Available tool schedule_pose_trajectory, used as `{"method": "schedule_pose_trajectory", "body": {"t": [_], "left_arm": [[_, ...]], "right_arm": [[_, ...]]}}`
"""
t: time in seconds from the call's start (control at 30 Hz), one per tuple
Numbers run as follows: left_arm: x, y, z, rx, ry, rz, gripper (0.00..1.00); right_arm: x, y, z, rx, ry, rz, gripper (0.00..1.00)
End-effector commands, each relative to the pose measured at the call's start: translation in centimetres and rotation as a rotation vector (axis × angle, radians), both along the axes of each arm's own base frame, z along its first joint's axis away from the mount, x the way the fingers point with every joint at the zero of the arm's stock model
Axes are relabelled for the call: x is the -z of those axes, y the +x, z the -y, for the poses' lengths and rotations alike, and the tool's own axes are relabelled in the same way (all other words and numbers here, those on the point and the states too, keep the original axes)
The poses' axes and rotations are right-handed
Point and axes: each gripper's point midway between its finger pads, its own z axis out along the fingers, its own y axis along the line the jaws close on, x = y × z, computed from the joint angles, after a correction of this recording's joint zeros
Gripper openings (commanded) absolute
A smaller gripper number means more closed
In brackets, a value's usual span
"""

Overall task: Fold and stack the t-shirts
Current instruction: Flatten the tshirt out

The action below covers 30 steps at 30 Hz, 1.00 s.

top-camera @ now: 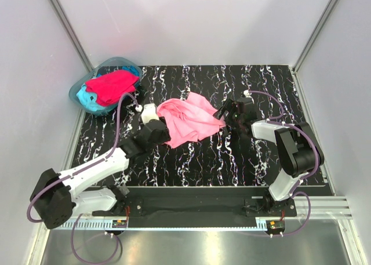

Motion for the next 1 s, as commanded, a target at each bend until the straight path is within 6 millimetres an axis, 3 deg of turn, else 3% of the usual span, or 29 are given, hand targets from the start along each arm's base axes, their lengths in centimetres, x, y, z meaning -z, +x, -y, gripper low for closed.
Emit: {"method": "schedule_pose_trajectory", "body": {"t": [0.0,0.13,0.3,0.5,0.7,0.97], "left_arm": [[2.3,-0.1,-0.4,-0.026,0.006,-0.008,0.59],[4.1,0.7,-0.4,-0.041,0.006,0.012,0.70],[7.3,2.3,-2.1,-0.067,-0.028,-0.027,0.72],[7.8,4.2,-3.2,-0.058,-0.038,0.014,0.72],[8.9,5.0,-2.4,0.012,-0.106,0.037,0.70],[10.9,3.9,-1.8,0.039,-0.121,-0.061,0.58]], "right_arm": [[-1.1,0.6,-0.8,-0.009,0.023,0.039,0.97],[-1.2,0.5,-0.7,-0.011,0.021,0.040,0.97],[-1.4,0.3,-0.6,-0.014,0.014,0.040,0.97],[-1.4,0.0,-0.5,-0.020,0.003,0.040,0.97],[-1.5,0.0,-0.7,-0.026,0.011,0.036,0.97],[-1.4,0.0,-0.4,-0.018,0.004,0.038,0.97]]}}
